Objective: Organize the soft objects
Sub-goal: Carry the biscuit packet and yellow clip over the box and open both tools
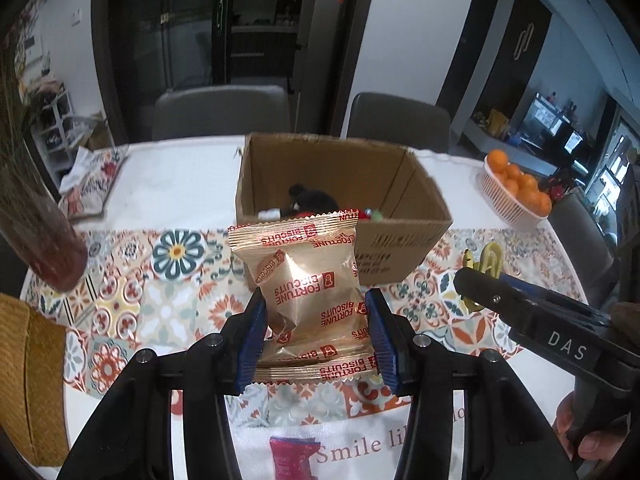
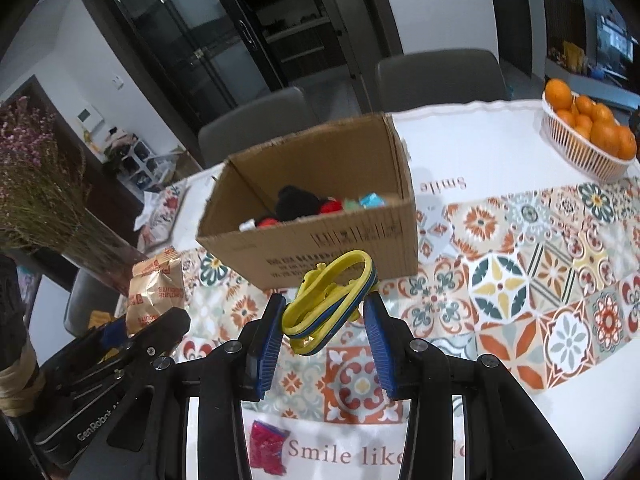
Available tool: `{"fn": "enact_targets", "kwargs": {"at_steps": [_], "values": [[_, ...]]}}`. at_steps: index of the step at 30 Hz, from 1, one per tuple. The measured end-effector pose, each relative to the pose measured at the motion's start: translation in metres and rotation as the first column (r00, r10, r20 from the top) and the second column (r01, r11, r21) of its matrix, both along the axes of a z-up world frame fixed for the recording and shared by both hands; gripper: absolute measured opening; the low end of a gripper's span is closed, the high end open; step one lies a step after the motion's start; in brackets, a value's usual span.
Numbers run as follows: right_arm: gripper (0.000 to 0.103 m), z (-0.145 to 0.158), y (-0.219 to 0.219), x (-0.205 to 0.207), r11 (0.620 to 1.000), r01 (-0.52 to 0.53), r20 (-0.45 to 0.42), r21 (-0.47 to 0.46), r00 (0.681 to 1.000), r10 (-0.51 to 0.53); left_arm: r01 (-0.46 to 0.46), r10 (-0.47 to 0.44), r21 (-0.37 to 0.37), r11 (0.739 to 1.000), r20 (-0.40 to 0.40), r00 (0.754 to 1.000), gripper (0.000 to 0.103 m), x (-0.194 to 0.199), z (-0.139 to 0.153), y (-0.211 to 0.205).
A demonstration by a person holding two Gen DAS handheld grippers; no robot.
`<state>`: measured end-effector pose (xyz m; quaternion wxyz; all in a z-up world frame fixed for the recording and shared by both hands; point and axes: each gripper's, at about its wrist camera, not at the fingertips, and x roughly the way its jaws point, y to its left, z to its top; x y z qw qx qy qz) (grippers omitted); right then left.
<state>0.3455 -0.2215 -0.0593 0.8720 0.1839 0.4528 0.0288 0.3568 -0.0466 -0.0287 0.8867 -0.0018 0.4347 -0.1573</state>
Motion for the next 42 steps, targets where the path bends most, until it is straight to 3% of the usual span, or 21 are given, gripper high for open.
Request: {"fn": "enact_targets", "kwargs": {"at_steps": [21,33,42], "values": [[0.042,0.064,-0.006,0.007,0.999,-0.008,0.181,-0.045,0.983,0.016,0.037,-0.035,-0.013,0.999,0.156,0.987,0.048,0.013,0.058,-0.015],[0.042,0.081,-0.008,0.029,0.997,-0.016,0.213,-0.08,0.976,0.033,0.051,-0.049,-0.006,0.999,0.181,0.982,0.048,0.041,0.069,-0.025],[0.042,0.08,-0.011,0.06,0.995,-0.034,0.199,-0.095,0.979,0.052,0.038,-0.047,0.046,0.998,0.188,0.981,0.048,0.069,0.068,-0.03]]}}
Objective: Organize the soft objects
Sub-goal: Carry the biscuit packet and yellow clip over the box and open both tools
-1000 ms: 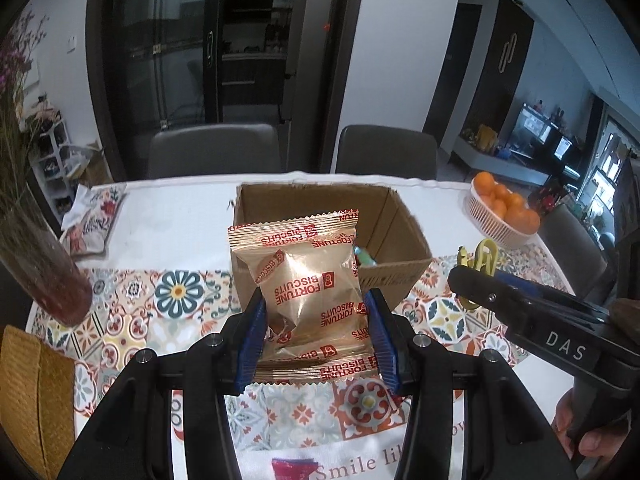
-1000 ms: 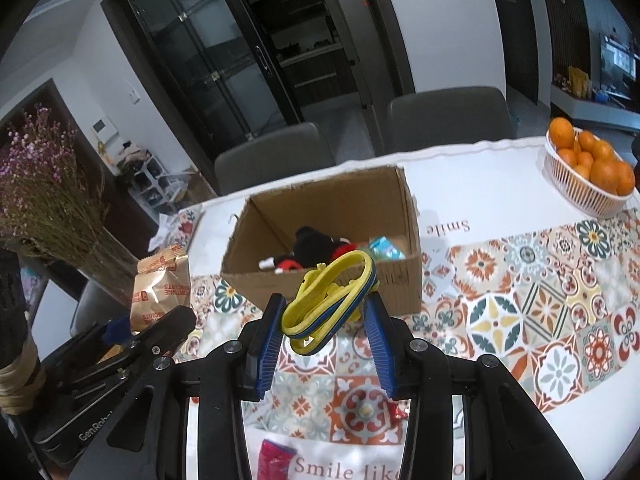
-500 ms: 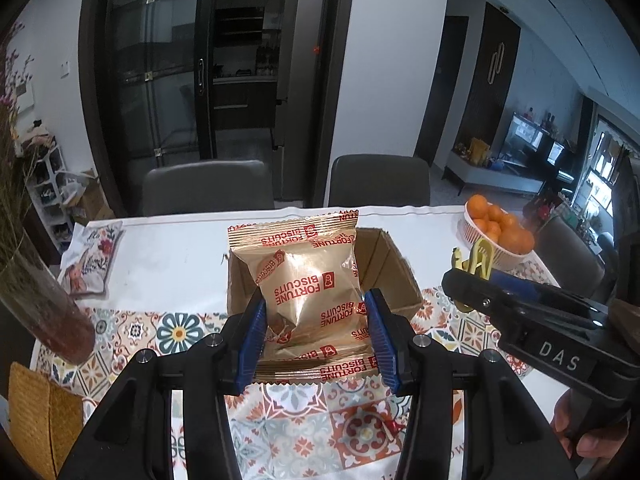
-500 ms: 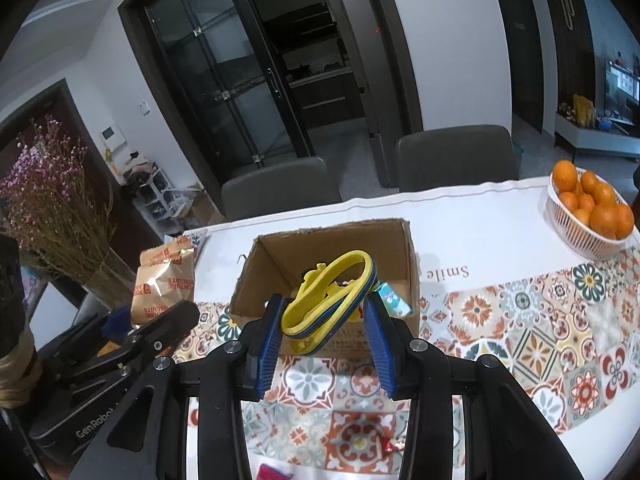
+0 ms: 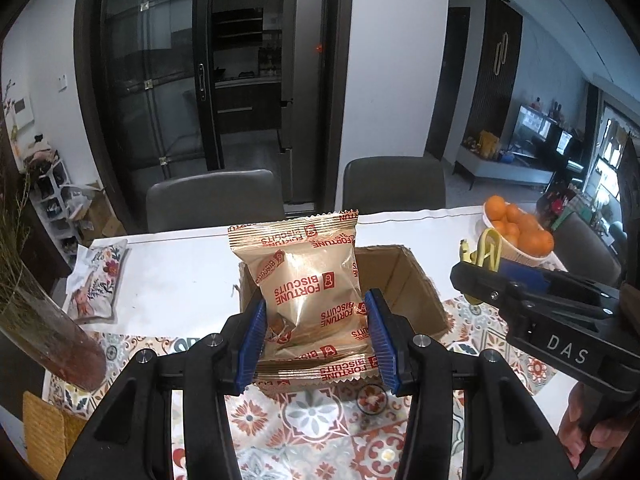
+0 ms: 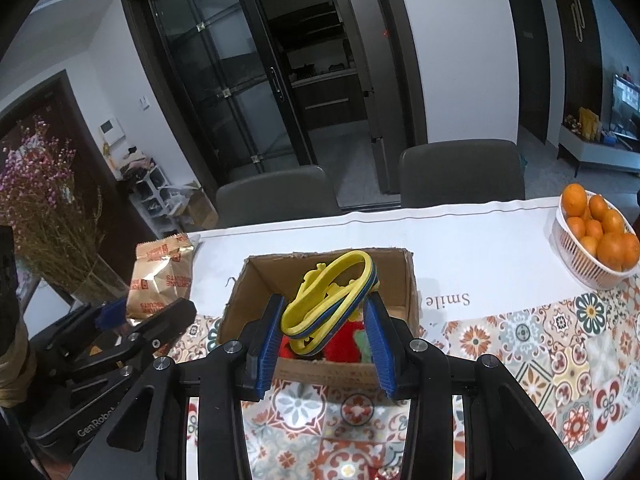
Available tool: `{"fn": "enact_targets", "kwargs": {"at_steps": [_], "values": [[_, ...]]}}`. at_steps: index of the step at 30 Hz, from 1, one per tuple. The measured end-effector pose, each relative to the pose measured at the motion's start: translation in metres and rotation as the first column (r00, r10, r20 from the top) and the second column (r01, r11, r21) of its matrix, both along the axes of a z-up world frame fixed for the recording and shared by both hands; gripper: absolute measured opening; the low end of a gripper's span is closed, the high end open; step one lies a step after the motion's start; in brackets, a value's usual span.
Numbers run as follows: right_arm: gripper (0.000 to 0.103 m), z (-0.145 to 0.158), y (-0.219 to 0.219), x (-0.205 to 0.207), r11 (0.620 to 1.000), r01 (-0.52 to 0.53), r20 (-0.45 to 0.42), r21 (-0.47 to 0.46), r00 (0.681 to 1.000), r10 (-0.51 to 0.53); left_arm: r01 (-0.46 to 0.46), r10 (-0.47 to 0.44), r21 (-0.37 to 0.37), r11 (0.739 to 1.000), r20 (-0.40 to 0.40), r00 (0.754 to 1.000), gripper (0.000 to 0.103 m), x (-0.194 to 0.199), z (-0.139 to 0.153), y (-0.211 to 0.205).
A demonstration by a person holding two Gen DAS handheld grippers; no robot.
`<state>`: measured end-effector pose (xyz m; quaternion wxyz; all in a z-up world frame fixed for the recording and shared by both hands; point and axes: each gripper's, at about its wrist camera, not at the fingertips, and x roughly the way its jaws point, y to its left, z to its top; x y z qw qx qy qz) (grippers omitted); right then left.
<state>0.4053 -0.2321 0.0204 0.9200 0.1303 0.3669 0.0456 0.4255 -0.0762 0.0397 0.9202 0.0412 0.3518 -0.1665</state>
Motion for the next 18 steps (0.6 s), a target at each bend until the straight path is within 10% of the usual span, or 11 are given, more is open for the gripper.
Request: {"fn": "enact_targets", "kwargs": {"at_steps": [18], "values": [[0.042,-0.024,-0.008,0.062,0.999,-0.018,-0.091,-0.039,0.996,0.015,0.017,-0.011,0.078,0.997,-0.079,0.997,0.048,0.064,-0.031,-0.016]]}}
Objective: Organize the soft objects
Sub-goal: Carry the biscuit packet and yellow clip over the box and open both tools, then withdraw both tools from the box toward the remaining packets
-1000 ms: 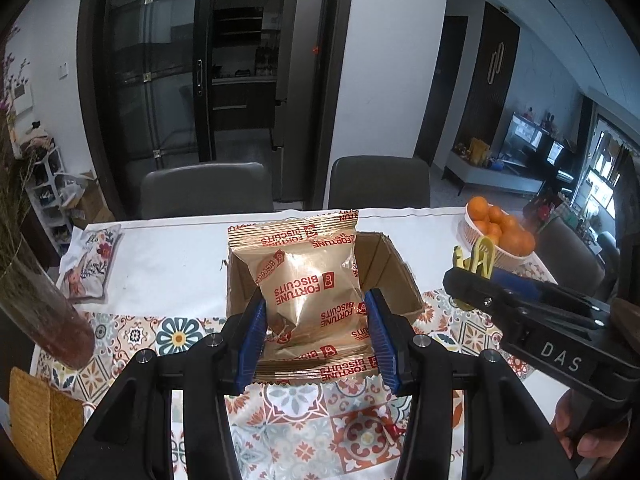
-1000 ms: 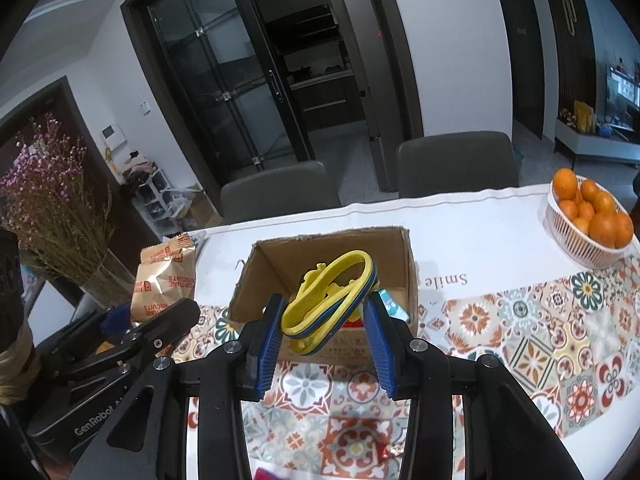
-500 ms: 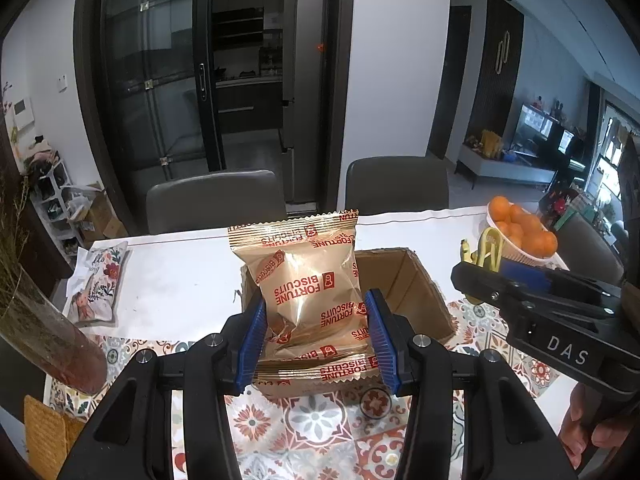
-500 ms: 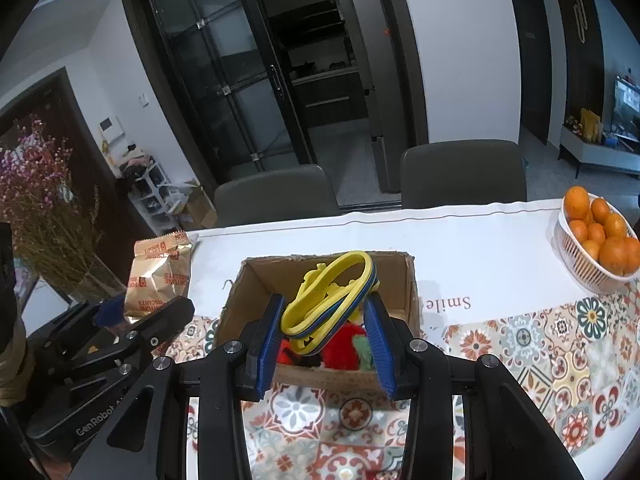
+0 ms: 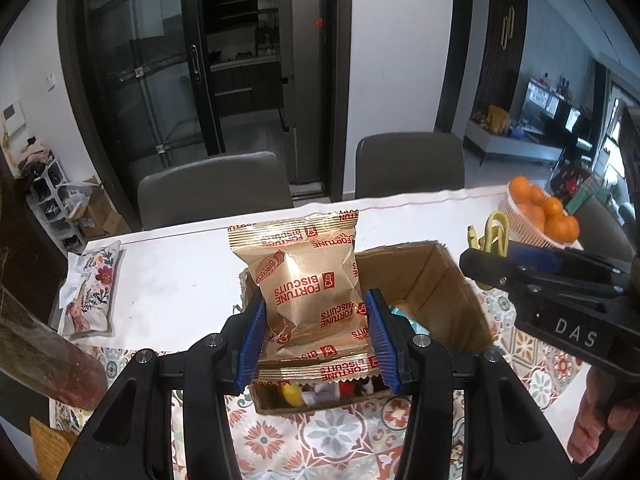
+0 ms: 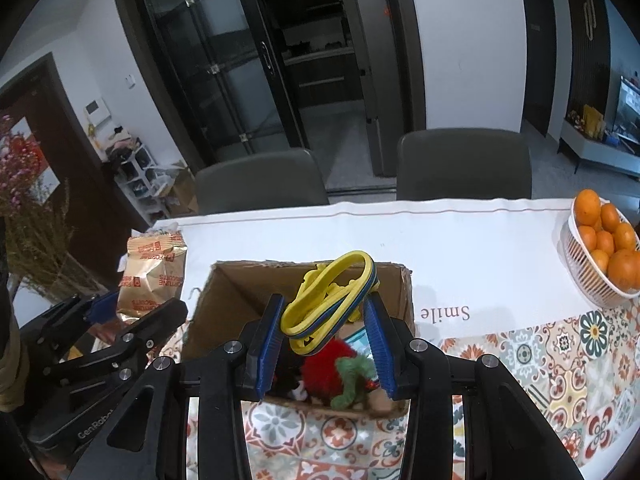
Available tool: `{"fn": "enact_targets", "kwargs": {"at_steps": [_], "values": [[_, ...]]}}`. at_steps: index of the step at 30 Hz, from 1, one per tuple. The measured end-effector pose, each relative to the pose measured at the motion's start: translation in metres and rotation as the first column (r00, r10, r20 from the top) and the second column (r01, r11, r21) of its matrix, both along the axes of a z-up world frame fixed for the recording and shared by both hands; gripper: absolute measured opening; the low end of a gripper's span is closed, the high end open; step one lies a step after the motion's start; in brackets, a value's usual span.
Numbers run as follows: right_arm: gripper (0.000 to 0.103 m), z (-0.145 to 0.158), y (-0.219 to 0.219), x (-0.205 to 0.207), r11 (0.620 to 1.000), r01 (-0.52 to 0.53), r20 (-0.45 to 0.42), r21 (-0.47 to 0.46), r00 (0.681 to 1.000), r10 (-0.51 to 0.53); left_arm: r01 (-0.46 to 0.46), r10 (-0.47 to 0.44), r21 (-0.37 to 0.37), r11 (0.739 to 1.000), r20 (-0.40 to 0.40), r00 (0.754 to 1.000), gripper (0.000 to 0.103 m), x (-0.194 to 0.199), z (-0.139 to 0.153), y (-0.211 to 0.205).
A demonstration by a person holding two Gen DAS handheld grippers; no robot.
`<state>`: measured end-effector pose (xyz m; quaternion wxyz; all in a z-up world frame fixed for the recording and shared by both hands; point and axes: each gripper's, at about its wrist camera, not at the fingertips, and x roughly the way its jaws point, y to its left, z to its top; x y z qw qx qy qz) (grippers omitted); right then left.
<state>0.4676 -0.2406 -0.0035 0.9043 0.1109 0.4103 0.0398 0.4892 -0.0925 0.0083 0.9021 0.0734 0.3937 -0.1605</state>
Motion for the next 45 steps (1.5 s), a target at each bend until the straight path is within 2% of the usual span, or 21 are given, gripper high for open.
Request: {"fn": "enact_targets", "kwargs": {"at_steps": [4,14,17,18,27,37,45], "values": [[0.042,-0.013,-0.003,0.016,1.0,-0.007,-0.052,-0.005,0.999,0.006,0.027,-0.027,-0.006,1.0,-0.054,0.998,0.048,0.017,-0.014,-0.004],[0.044,-0.05,0.003,0.044,0.999,-0.032,-0.171,-0.044,0.985,0.024,0.057,-0.046,0.057,0.997,-0.183,0.982,0.05,0.048,-0.058,-0.014],[0.061,-0.057,0.005,0.053,0.997,-0.057,-0.21,-0.044,0.977,0.046,0.053,-0.039,0.06,0.997,-0.208,0.977,0.069,0.052,-0.064,-0.014],[0.061,-0.058,0.004,0.055,0.998,-0.055,-0.213,-0.044,0.976,0.044,0.049,-0.036,0.06,0.997,-0.204,0.978,0.071,0.051,-0.063,-0.013],[0.061,-0.045,-0.004,0.044,0.994,-0.007,-0.177,-0.105,0.984,-0.012,-0.011,0.024,0.089,0.996,-0.14,0.99,0.071,0.029,-0.046,-0.007],[0.061,-0.021,-0.006,0.002,0.994,0.006,-0.129,-0.108,0.991,-0.02,-0.044,0.049,0.11,0.993,-0.04,0.998,0.078,-0.018,-0.016,0.002],[0.066,-0.005,0.005,-0.029,0.989,-0.01,-0.107,-0.146,0.994,-0.006,-0.085,0.087,0.088,0.993,-0.021,0.996,0.079,-0.055,-0.004,0.018]]}}
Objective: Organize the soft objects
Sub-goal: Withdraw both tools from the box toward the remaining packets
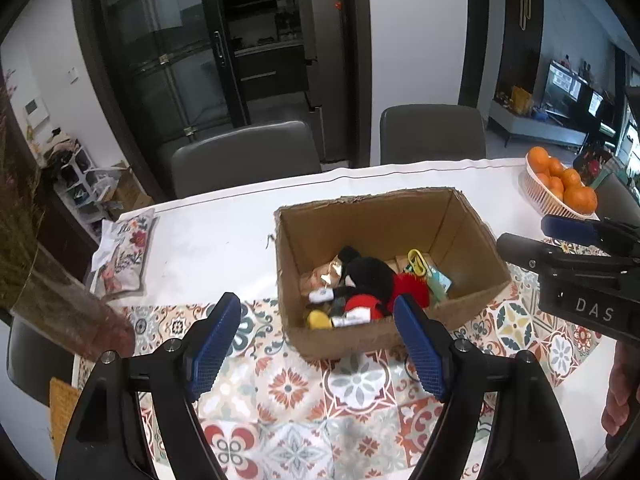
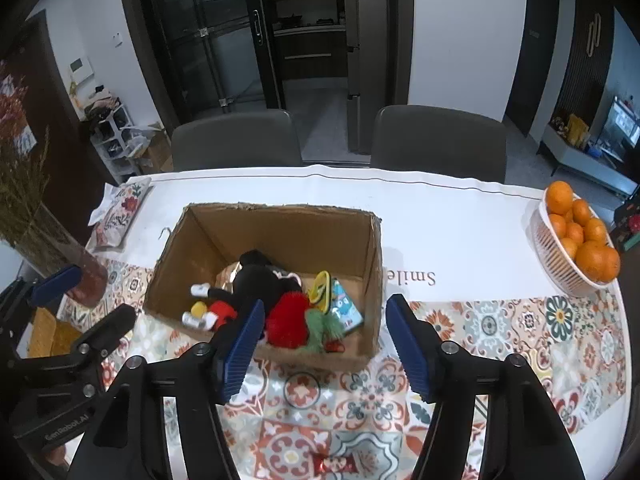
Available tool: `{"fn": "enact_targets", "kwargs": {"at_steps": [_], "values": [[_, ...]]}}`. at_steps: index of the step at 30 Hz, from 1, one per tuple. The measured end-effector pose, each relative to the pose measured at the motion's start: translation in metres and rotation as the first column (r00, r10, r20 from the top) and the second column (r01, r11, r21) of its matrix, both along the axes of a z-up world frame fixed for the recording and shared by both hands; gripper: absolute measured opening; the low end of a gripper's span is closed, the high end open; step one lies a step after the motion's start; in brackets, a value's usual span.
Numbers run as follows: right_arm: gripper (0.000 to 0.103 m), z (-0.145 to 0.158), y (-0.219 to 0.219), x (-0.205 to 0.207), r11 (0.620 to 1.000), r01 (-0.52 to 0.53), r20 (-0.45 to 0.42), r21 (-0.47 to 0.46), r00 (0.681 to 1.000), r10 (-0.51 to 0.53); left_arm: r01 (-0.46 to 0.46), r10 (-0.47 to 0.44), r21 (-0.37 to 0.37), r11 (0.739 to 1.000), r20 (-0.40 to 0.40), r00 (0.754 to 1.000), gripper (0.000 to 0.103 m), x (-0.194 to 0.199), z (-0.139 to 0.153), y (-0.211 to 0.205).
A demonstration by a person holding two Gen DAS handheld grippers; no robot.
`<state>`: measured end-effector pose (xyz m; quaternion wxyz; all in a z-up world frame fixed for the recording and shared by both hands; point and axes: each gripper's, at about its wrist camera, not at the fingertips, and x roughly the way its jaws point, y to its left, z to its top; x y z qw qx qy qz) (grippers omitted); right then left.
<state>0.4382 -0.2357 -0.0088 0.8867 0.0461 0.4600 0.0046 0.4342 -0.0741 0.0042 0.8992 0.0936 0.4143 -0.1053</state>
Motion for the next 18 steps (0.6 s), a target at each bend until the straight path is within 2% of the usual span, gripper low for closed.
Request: {"fn": "enact_targets", "kwargs": {"at_steps": [9,18], "values": [[0.066,0.005,0.014,-0.032,0.996,-0.068,-0.009,-0.061,0.998,0.067,-0.013,0.013,0.021,1.0,-0.022,1.0,0.082,-0.039,-0.001,0.009],[0.066,-0.004,0.028,-0.046,0.961,-0.2,-0.097,-0.192,0.978,0.185,-0.015,0.018,0.035,0.999,-0.093,0.995,0.083,-0.067,-0.015,0.01]]}}
